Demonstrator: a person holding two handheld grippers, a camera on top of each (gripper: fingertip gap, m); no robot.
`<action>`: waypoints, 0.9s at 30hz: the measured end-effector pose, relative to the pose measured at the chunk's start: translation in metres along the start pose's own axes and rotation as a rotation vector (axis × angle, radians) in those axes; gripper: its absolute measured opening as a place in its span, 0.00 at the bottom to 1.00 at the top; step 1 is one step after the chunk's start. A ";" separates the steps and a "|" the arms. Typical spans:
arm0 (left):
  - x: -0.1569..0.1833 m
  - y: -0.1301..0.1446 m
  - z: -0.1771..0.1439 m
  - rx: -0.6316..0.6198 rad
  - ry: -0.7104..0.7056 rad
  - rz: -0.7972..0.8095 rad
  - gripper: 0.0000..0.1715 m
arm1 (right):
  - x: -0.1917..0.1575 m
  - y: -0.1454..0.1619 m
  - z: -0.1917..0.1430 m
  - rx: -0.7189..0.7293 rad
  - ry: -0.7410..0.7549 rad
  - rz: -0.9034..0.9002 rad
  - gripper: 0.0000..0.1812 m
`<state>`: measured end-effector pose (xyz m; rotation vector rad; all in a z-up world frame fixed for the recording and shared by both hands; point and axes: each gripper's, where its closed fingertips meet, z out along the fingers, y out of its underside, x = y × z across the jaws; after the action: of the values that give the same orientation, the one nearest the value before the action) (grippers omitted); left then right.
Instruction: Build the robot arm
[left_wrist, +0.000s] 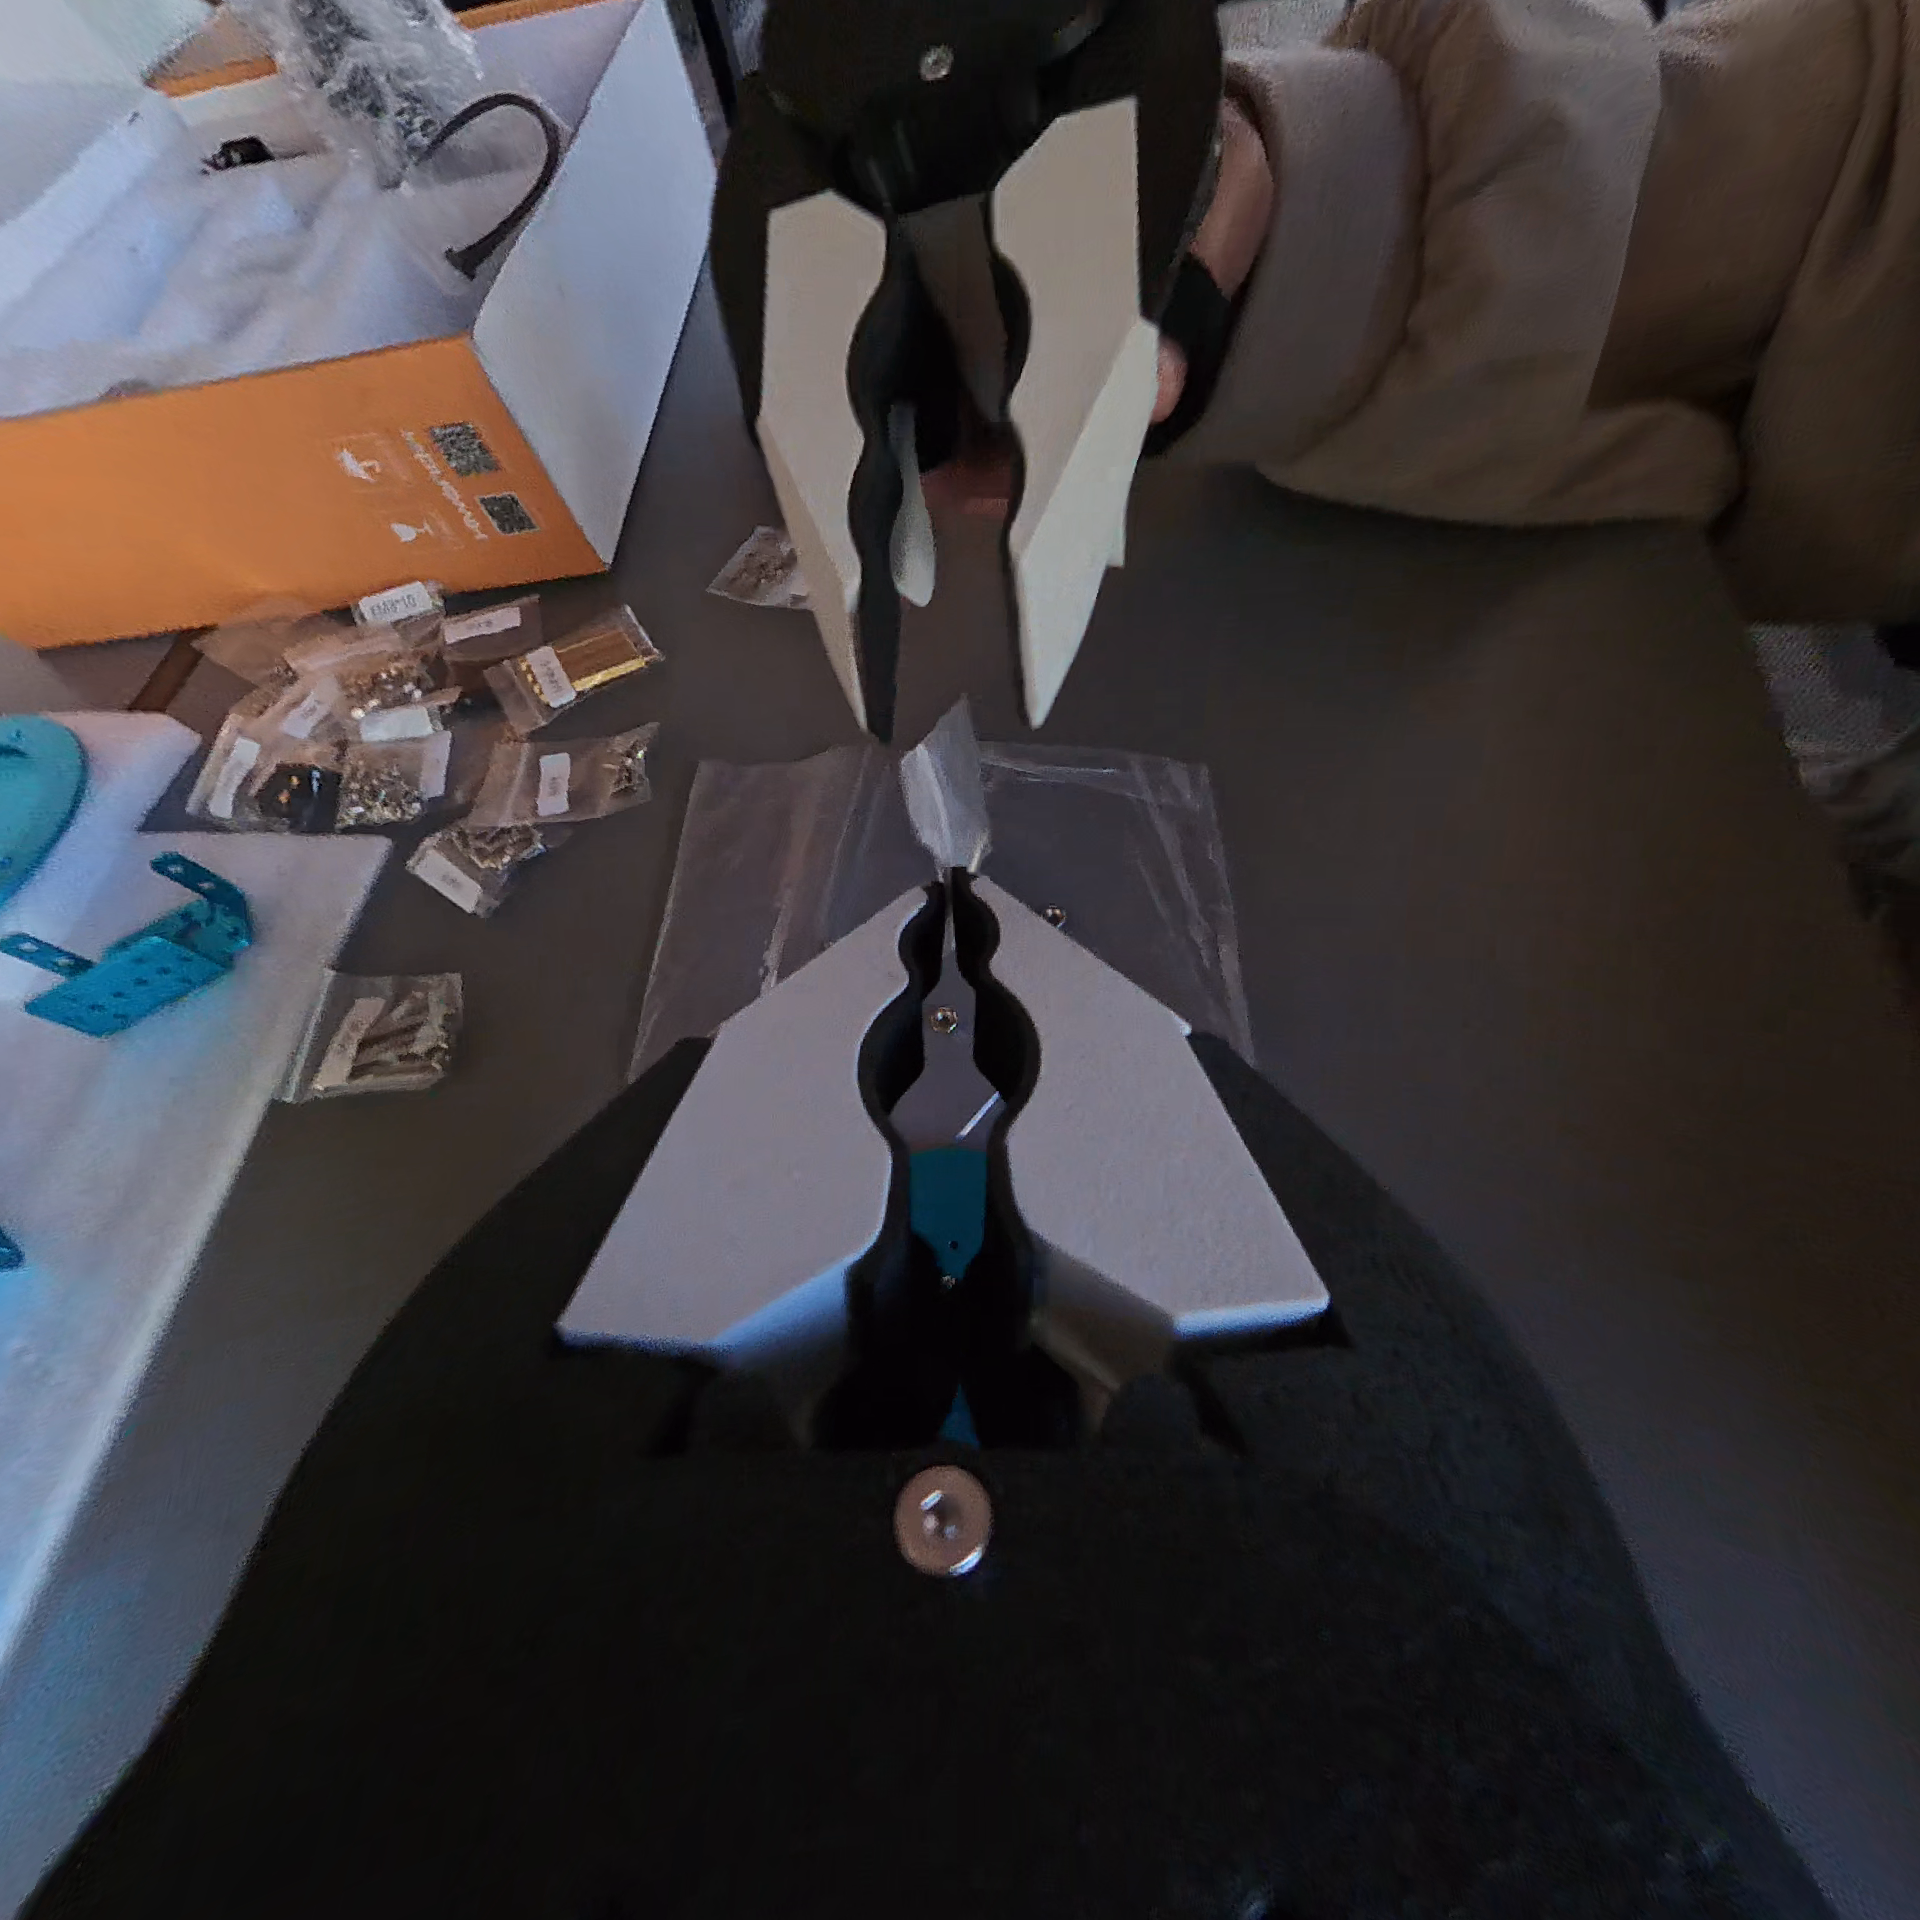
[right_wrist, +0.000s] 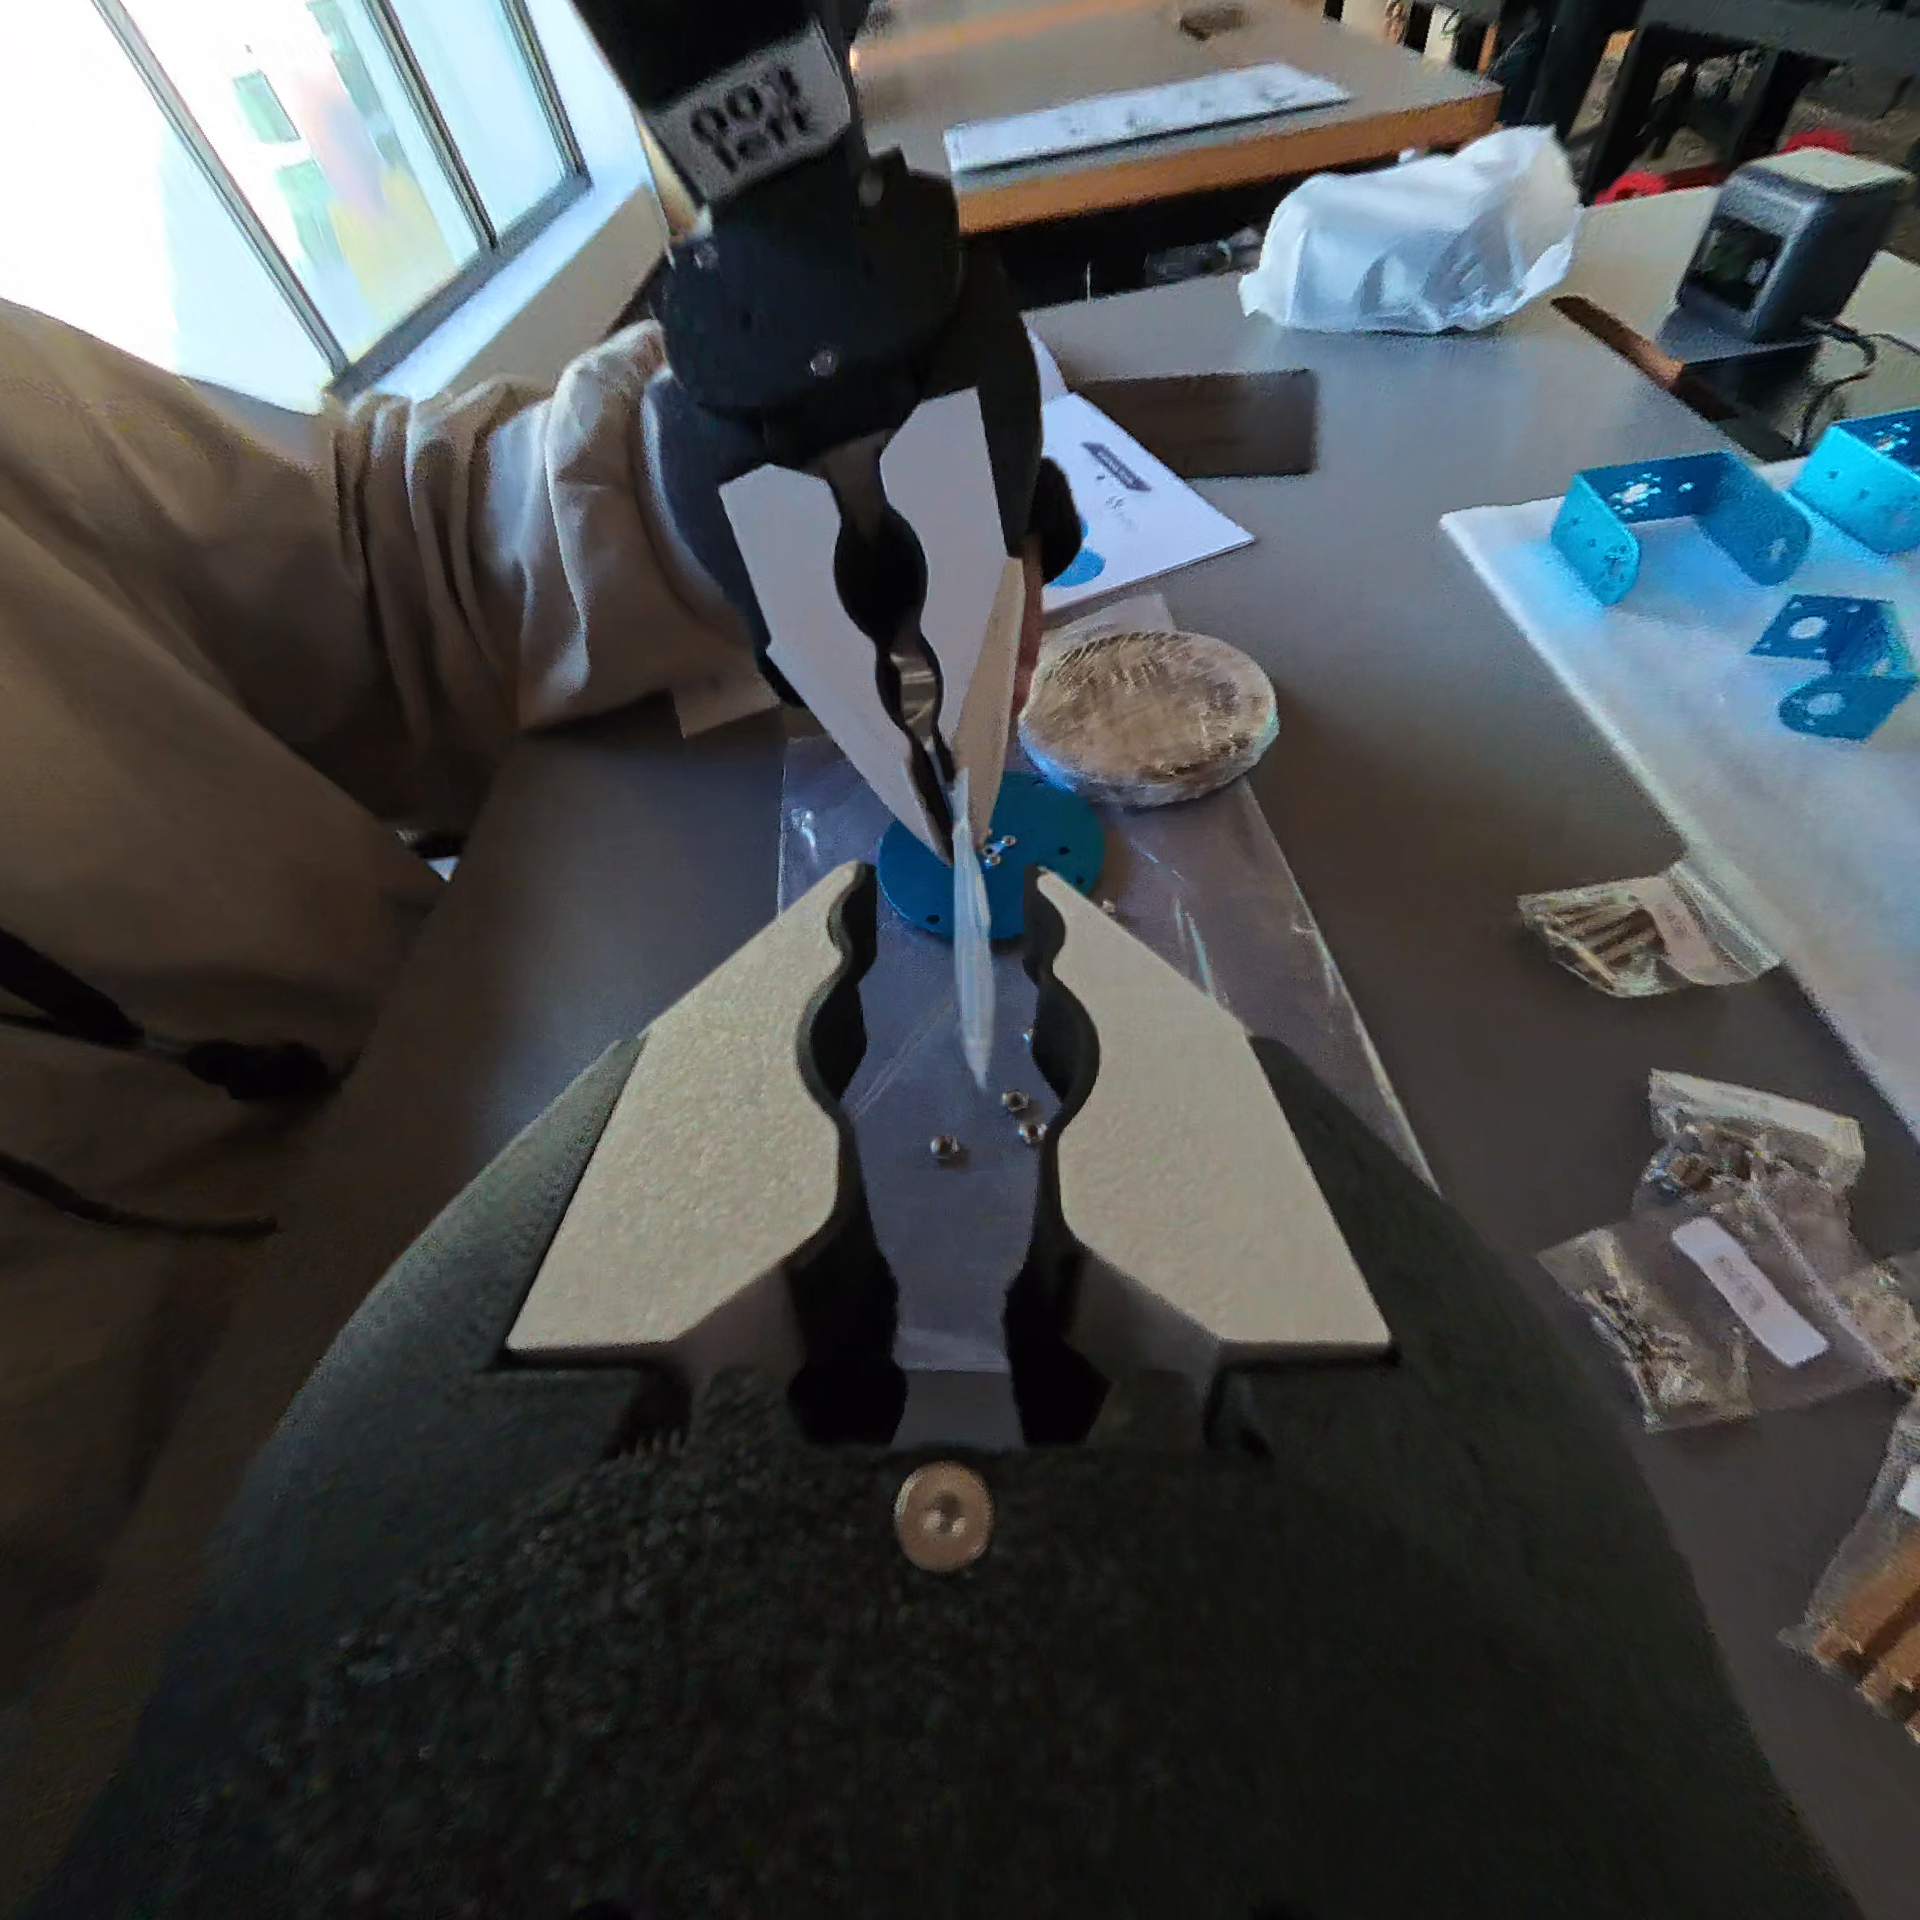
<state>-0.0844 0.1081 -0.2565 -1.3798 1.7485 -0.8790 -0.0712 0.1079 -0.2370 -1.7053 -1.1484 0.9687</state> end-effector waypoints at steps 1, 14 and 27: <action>0.003 -0.001 0.000 -0.009 -0.007 0.031 0.00 | -0.003 0.001 0.005 -0.020 0.002 -0.015 0.12; 0.012 -0.010 -0.001 0.001 -0.006 0.051 0.00 | -0.011 0.002 0.015 -0.069 0.025 -0.077 0.00; 0.006 -0.043 -0.008 0.307 0.077 -0.171 0.07 | -0.015 -0.022 0.000 0.137 -0.035 -0.045 0.00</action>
<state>-0.0715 0.0946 -0.2168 -1.3157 1.4895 -1.2516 -0.0820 0.0987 -0.2144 -1.5526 -1.1122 1.0286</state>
